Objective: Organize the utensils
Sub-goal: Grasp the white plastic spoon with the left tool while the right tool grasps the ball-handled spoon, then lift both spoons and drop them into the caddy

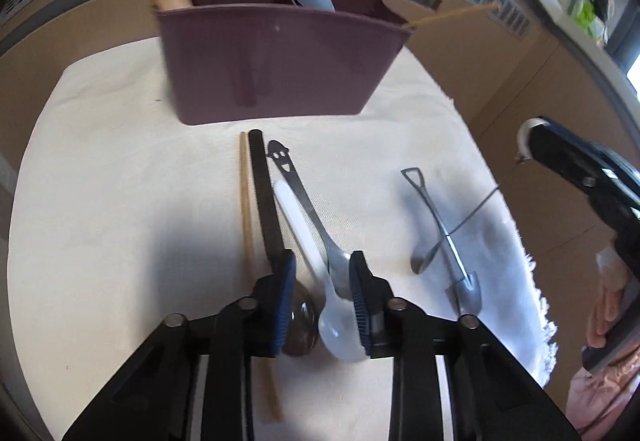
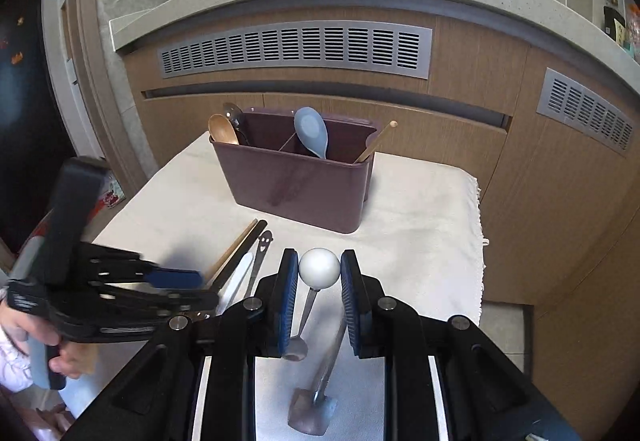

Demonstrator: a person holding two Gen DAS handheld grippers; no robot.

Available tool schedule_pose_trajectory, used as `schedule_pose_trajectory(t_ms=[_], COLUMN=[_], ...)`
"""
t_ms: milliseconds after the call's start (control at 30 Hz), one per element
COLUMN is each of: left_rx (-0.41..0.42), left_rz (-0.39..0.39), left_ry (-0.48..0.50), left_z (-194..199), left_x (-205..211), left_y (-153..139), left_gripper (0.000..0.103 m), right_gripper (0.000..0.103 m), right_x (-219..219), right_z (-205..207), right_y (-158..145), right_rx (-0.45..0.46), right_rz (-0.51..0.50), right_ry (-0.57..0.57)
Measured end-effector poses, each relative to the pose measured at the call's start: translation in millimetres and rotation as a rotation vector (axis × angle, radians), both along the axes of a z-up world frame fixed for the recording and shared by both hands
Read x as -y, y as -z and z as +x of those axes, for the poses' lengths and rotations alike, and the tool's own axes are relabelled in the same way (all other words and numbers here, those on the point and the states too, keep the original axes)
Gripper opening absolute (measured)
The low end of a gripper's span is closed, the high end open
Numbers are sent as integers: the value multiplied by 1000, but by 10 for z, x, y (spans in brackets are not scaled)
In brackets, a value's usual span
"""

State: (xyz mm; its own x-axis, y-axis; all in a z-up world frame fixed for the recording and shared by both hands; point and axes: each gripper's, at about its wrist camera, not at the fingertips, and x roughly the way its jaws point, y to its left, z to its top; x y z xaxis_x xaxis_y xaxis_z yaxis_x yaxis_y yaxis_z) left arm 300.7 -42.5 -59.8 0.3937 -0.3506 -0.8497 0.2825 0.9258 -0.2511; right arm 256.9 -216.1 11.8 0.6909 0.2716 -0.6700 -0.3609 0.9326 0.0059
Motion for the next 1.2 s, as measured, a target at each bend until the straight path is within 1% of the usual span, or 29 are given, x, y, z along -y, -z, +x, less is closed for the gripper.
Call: schedule_pose_trajectory(t_ms=[67, 167, 267, 333, 400, 533, 633, 733, 867, 967, 1067, 1133, 1200], left_rx=[-46, -110, -119, -114, -79, -11, 66, 138, 233, 294, 352, 419, 509], left_rz=[43, 97, 121, 113, 116, 67, 23, -36, -80, -112, -168, -200, -217], left_ry=[-2, -11, -13, -29, -36, -41, -54, -80, -107, -120, -126, -113, -107], left_z=[124, 301, 420, 468, 455, 305, 103, -125, -350, -446, -482, -484, -445], left_x=[89, 168, 233, 240, 275, 248, 131, -39, -234, -349, -377, -376, -375], left_y=[71, 182, 190, 198, 197, 158, -3, -219, -507, -719, -932, -1154, -1449], left_gripper=[18, 18, 18, 17, 11, 9, 9, 9, 9, 9, 9, 9, 9], right_gripper=[20, 20, 20, 20, 20, 20, 20, 20, 20, 20, 20, 20, 20], right_x=[24, 67, 109, 131, 136, 137, 108, 75, 18, -25, -69, -92, -126], right_z=[-19, -32, -33, -29, -31, -48, -94, -135, -227, -290, -349, -360, -349], right_y=[-4, 4, 17, 26, 34, 31, -7, -51, -129, -188, -282, -389, -573], right_rx=[3, 7, 8, 9, 13, 16, 17, 24, 37, 44, 56, 75, 117], right_rz=[9, 25, 42, 55, 59, 70, 68, 62, 53, 41, 26, 25, 20], right_ry=[-5, -10, -7, -3, 3, 8, -10, -18, -29, -32, -34, -41, -49])
